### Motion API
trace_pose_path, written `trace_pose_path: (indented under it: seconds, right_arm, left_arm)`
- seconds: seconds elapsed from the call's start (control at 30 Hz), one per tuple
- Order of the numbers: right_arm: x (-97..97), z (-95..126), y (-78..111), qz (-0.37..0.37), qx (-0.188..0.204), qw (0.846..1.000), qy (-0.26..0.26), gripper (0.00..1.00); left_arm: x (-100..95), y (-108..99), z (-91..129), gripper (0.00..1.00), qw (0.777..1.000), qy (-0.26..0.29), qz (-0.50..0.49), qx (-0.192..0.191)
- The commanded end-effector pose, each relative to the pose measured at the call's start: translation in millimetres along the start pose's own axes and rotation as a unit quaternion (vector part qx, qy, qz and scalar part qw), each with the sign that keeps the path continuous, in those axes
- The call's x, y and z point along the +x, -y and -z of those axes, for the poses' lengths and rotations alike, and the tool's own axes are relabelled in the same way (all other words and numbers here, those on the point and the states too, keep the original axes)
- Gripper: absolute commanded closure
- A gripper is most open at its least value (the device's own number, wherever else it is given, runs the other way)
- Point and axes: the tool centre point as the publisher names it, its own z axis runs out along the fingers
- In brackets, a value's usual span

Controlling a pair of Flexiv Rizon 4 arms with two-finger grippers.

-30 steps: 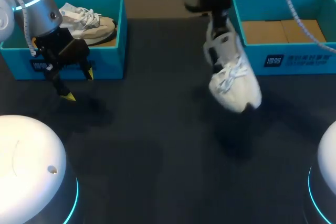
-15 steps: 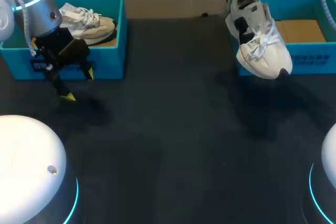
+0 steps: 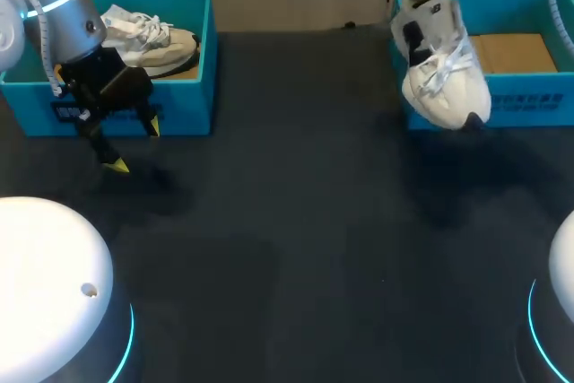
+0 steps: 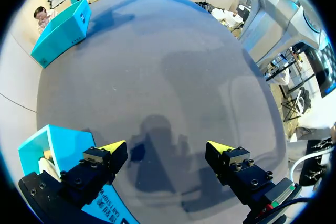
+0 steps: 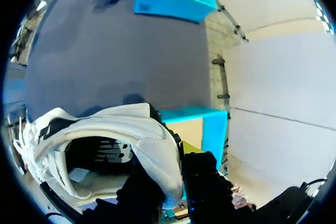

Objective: Take the shoe out of the shoebox, open the shoe tongue, remove and reinsert the insole, then place the shoe into the shoebox

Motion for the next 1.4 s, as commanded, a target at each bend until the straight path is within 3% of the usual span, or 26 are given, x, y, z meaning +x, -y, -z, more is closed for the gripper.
trace_pose_path:
  seconds: [0.03,0.37,0.7,0.83,1.3,1.4]
  right_arm:
    - [-36.6,-8.8,26.7,-0.009,-0.011,1.0,-0.01,1.0]
    - [-104.5,-32.4,64.7,0.027,-0.004,1.0,-0.011,1.0]
    - [-143.3,-60.9,97.8,0.031,-0.007,0.999,0.001,1.0]
    - [-151.1,-62.0,110.2,0.02,-0.015,0.999,0.023,1.0]
    - [-151.1,-62.0,110.2,0.02,-0.015,0.999,0.023,1.0]
    - [-154.3,-76.5,130.3,-0.065,0.02,0.998,-0.005,1.0]
  left_arm:
    - [0.8,0.2,0.8,0.0,1.0,0.0,0.0,-0.002]
    - [0.8,0.2,0.8,0.0,1.0,0.0,0.0,-0.002]
    - [0.8,0.2,0.8,0.0,1.0,0.0,0.0,-0.002]
    - [0.8,0.2,0.8,0.0,1.0,0.0,0.0,-0.002]
    - [0.8,0.2,0.8,0.0,1.0,0.0,0.0,-0.002]
    - [0.8,0.2,0.8,0.0,1.0,0.0,0.0,-0.002]
